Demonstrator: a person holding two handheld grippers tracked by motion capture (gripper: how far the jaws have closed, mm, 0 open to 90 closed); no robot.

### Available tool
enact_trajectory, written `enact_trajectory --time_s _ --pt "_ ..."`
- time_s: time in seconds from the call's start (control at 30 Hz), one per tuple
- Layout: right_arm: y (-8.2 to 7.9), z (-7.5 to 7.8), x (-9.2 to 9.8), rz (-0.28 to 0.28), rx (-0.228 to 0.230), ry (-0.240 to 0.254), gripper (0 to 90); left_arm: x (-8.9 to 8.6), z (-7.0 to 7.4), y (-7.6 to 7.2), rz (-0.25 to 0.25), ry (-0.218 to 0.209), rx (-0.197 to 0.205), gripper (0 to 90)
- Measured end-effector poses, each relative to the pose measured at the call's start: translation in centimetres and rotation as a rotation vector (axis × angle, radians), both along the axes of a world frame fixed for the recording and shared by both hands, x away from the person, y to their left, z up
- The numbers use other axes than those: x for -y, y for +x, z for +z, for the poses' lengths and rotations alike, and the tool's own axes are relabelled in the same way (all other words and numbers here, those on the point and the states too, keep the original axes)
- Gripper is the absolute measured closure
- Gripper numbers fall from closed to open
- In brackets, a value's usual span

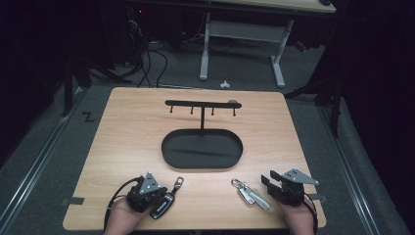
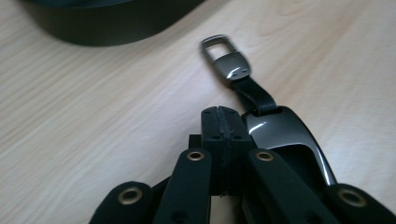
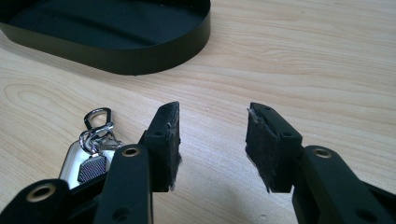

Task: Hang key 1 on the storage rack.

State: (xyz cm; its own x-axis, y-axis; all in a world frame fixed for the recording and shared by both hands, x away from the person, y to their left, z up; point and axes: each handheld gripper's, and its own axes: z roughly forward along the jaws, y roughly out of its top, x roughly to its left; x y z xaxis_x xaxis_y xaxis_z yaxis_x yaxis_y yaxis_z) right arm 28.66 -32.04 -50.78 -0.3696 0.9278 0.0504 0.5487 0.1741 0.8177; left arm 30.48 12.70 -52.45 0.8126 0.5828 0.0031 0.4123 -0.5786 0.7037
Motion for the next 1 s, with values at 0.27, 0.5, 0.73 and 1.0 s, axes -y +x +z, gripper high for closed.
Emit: enact_trajectory --time_s 0.27,0.5,0.73,1.0 --pt "-0.1 0.0 -0.4 0.013 0.003 -0.008 53.6 1.2 0.3 -0.7 -0.016 -0.01 0.023 86.0" --pt "-0.3 0.8 -2.1 0.057 0.036 -0.008 53.1 -0.5 2.0 -3.8 0.112 -0.003 0.098 87.0" --pt "0.3 0.5 -3.0 0.084 0.023 -0.02 53.2 -0.5 1.9 -7.3 0.126 -0.134 0.095 80.4" --pt "0.3 0.3 -2.8 0.076 0.017 -0.02 53.3 0.7 0.2 -6.2 0.177 -0.087 -0.004 65.2"
